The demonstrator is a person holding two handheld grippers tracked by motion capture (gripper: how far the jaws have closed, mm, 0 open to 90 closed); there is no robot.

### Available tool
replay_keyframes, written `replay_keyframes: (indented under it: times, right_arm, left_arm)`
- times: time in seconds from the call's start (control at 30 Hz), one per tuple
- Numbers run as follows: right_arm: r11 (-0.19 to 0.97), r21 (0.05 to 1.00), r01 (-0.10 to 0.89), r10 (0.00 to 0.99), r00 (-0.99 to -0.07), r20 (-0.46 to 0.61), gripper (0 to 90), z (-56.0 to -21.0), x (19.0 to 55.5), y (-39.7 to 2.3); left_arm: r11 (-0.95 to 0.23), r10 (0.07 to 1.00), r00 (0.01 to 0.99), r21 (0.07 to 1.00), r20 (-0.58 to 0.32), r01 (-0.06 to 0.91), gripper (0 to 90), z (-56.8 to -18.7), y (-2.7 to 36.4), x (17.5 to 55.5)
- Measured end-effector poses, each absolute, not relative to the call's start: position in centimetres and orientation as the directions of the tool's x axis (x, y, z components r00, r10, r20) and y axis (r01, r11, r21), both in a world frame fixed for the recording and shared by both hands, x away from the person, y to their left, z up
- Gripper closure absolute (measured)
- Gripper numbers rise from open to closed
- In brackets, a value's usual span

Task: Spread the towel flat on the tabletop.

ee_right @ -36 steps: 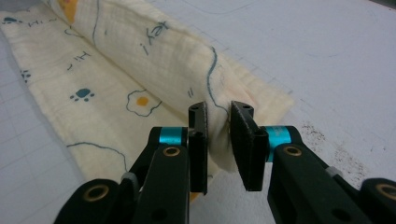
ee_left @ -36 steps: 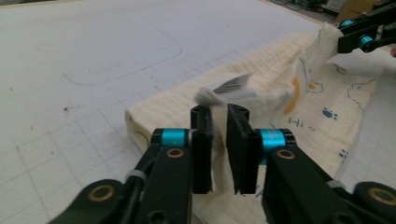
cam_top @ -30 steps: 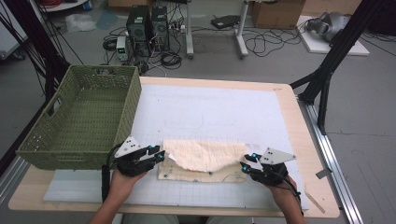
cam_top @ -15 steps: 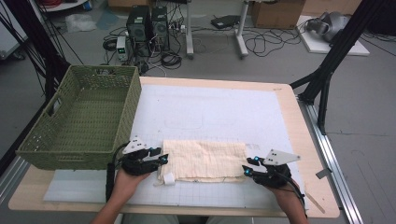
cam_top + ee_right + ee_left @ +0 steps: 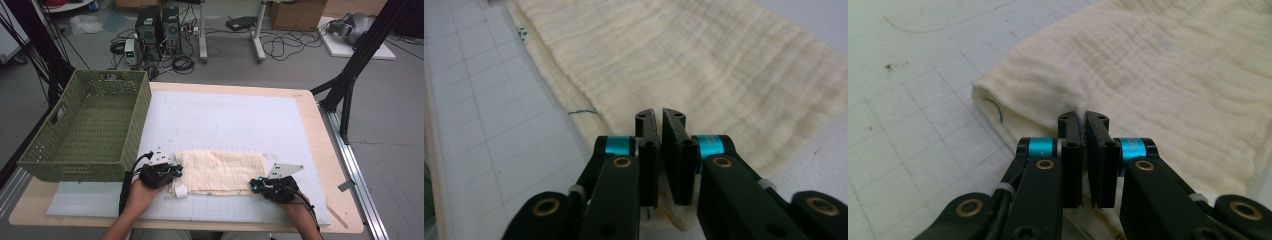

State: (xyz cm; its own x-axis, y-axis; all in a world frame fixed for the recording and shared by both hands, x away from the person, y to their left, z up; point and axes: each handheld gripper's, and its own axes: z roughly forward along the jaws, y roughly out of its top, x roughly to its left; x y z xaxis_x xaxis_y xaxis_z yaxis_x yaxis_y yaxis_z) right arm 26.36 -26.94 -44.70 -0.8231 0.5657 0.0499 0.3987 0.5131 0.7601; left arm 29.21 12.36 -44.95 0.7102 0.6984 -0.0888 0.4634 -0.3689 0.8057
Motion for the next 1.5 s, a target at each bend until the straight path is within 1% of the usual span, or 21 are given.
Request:
replay_keyframes:
  times: [0.2, 0.33, 0.47, 0.6, 0.63, 0.67, 0.7, 0.73, 0.77, 0.8, 0.87, 0.93, 1.0, 1.1, 1.13, 1.2, 1.27, 1.4, 1.47, 1.5]
  right_arm:
    - [0.483, 0.79, 0.379, 0.557, -0.828, 0.057, 88.7, -44.0, 26.2, -27.0]
    - [0.476, 0.802, 0.362, 0.542, -0.839, 0.057, 88.7, -43.4, 26.0, -26.8]
    - [0.489, 0.797, 0.355, 0.512, -0.856, 0.068, 88.8, -43.1, 25.6, -26.6]
    - [0.512, 0.78, 0.359, 0.49, -0.868, 0.078, 88.7, -43.2, 25.1, -26.3]
    - [0.527, 0.771, 0.359, 0.495, -0.866, 0.066, 87.3, -43.3, 25.0, -26.1]
    - [0.545, 0.76, 0.354, 0.502, -0.864, 0.042, 82.9, -43.5, 24.9, -26.0]
    - [0.552, 0.752, 0.359, 0.511, -0.859, 0.035, 78.0, -43.6, 25.0, -25.9]
    - [0.545, 0.753, 0.368, 0.528, -0.848, 0.032, 75.7, -43.6, 25.1, -26.0]
    - [0.53, 0.762, 0.371, 0.541, -0.841, 0.034, 73.3, -43.6, 25.2, -26.2]
    - [0.507, 0.775, 0.377, 0.558, -0.829, 0.038, 69.7, -43.4, 25.3, -26.5]
    - [0.441, 0.81, 0.386, 0.6, -0.798, 0.054, 65.7, -42.9, 25.6, -27.2]
    - [0.391, 0.833, 0.391, 0.643, -0.764, 0.057, 64.2, -42.6, 26.0, -27.8]
    - [0.366, 0.838, 0.406, 0.678, -0.732, 0.058, 64.1, -42.6, 26.6, -28.0]
    - [0.329, 0.841, 0.429, 0.718, -0.692, 0.071, 63.2, -42.8, 27.6, -27.7]
    - [0.327, 0.841, 0.431, 0.726, -0.684, 0.068, 63.3, -42.7, 28.0, -27.5]
    - [0.328, 0.841, 0.429, 0.745, -0.665, 0.048, 63.9, -42.7, 29.1, -27.0]
    - [0.327, 0.832, 0.447, 0.757, -0.651, 0.052, 65.2, -42.9, 30.3, -26.6]
    - [0.333, 0.786, 0.522, 0.792, -0.607, 0.068, 66.8, -44.0, 32.5, -26.2]
    - [0.379, 0.759, 0.53, 0.797, -0.603, 0.024, 69.3, -44.5, 33.0, -25.9]
    - [0.386, 0.755, 0.53, 0.8, -0.6, 0.013, 72.3, -44.7, 33.1, -26.0]
  left_arm:
    - [-0.259, 0.709, 0.687, 0.848, -0.158, 0.462, 85.2, -44.0, 14.0, 29.3]
    - [-0.218, 0.701, 0.684, 0.853, -0.201, 0.475, 84.1, -43.9, 14.6, 29.5]
    - [-0.218, 0.692, 0.688, 0.846, -0.218, 0.487, 84.2, -43.7, 15.1, 29.3]
    - [-0.262, 0.699, 0.687, 0.822, -0.2, 0.506, 84.3, -44.1, 15.1, 29.0]
    - [-0.269, 0.702, 0.685, 0.818, -0.194, 0.508, 82.8, -44.1, 15.1, 29.0]
    - [-0.26, 0.713, 0.673, 0.818, -0.196, 0.513, 76.1, -44.2, 15.1, 29.1]
    - [-0.243, 0.728, 0.656, 0.818, -0.201, 0.521, 65.5, -44.2, 15.0, 29.2]
    - [-0.231, 0.739, 0.643, 0.821, -0.202, 0.523, 58.5, -44.1, 15.0, 29.2]
    - [-0.223, 0.744, 0.639, 0.829, -0.195, 0.512, 55.5, -43.9, 15.0, 29.3]
    - [-0.212, 0.75, 0.633, 0.837, -0.192, 0.504, 54.1, -43.7, 15.1, 29.3]
    - [-0.192, 0.754, 0.627, 0.848, -0.195, 0.495, 51.6, -43.4, 15.1, 29.5]
    - [-0.175, 0.756, 0.623, 0.854, -0.201, 0.489, 51.7, -43.2, 14.9, 29.9]
    - [-0.176, 0.752, 0.627, 0.853, -0.206, 0.491, 52.3, -43.2, 14.7, 30.5]
    - [-0.175, 0.759, 0.623, 0.863, -0.189, 0.474, 56.2, -43.2, 14.1, 31.6]
    - [-0.183, 0.758, 0.626, 0.862, -0.182, 0.472, 58.9, -43.3, 13.8, 32.0]
    - [-0.206, 0.755, 0.637, 0.866, -0.155, 0.455, 67.2, -43.5, 13.2, 32.7]
    - [-0.245, 0.756, 0.641, 0.85, -0.134, 0.466, 72.5, -43.9, 12.6, 33.4]
    - [-0.288, 0.773, 0.624, 0.812, -0.116, 0.508, 74.2, -44.7, 12.0, 34.0]
    - [-0.305, 0.773, 0.625, 0.8, -0.109, 0.517, 73.6, -44.9, 11.9, 34.0]
    - [-0.307, 0.773, 0.626, 0.8, -0.106, 0.516, 73.3, -44.9, 11.9, 34.0]
